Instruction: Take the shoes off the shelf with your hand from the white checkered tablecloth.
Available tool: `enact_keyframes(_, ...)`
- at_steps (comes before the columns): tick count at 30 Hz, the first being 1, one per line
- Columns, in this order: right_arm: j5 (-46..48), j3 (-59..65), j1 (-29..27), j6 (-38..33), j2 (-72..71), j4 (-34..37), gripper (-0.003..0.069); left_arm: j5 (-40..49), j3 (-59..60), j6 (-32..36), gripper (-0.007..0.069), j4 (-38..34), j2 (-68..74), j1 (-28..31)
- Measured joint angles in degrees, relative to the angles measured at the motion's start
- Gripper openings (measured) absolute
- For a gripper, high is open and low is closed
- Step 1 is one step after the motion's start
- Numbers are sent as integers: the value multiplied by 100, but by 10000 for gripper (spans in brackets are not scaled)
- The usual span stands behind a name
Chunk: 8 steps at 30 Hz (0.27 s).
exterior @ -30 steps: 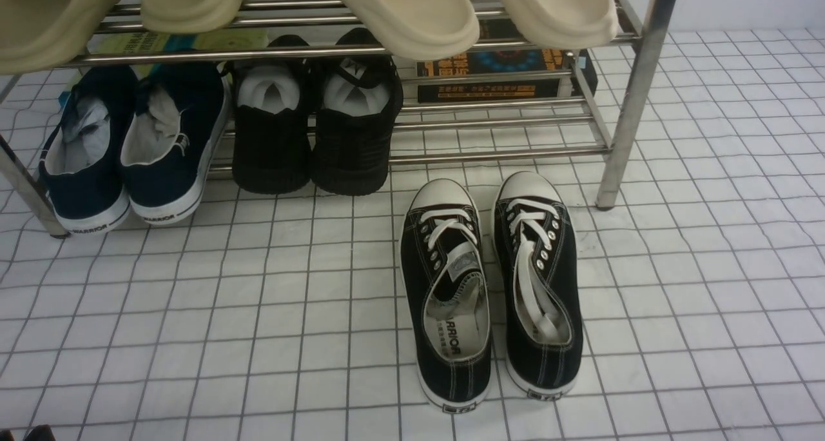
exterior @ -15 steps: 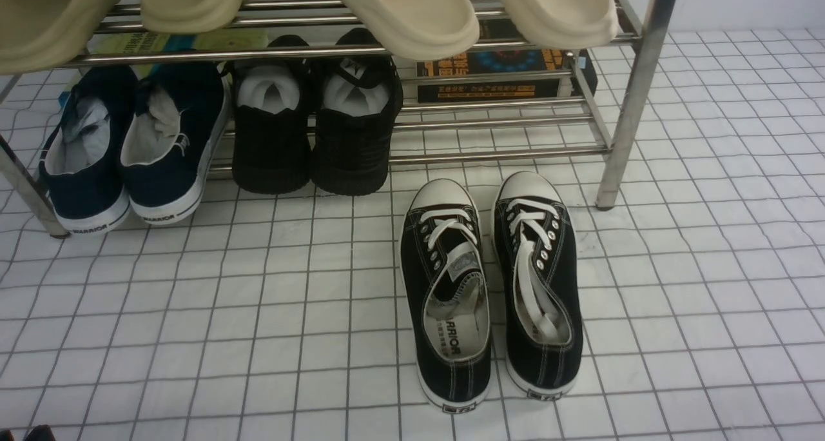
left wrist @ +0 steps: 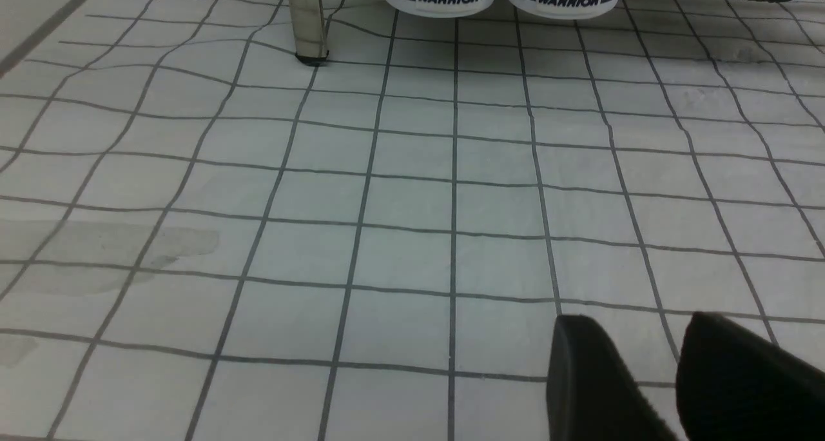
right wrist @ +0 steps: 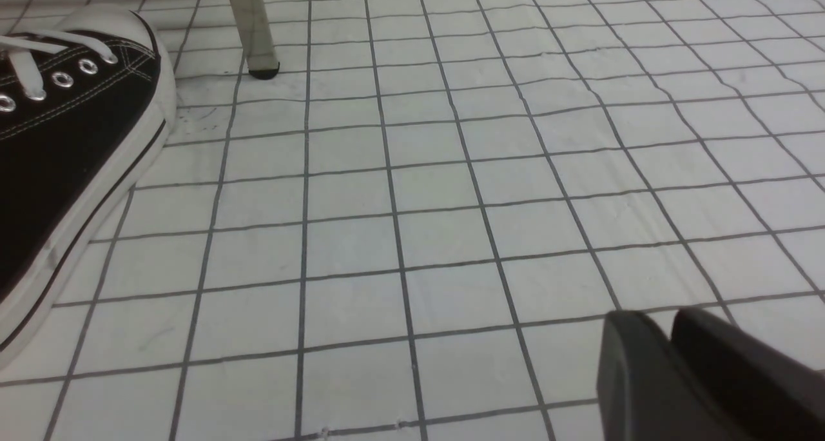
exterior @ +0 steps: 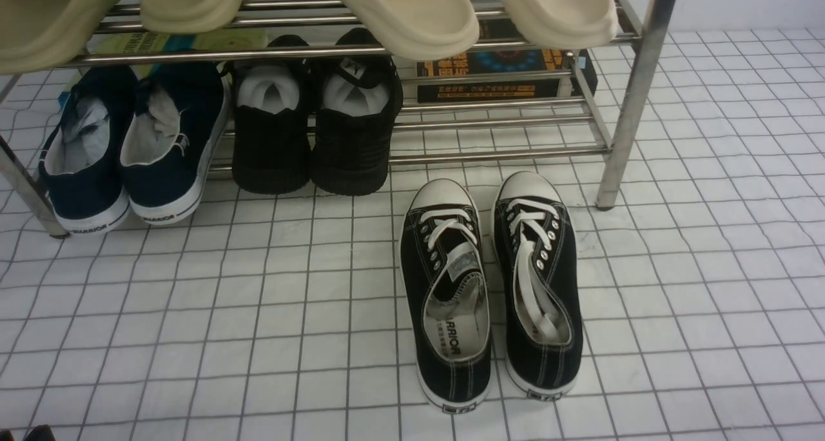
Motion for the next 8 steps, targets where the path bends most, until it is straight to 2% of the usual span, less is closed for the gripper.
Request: enact_keyframes(8, 0, 0, 0, 0, 0, 0, 105, 0, 0, 0, 239, 0, 0, 0)
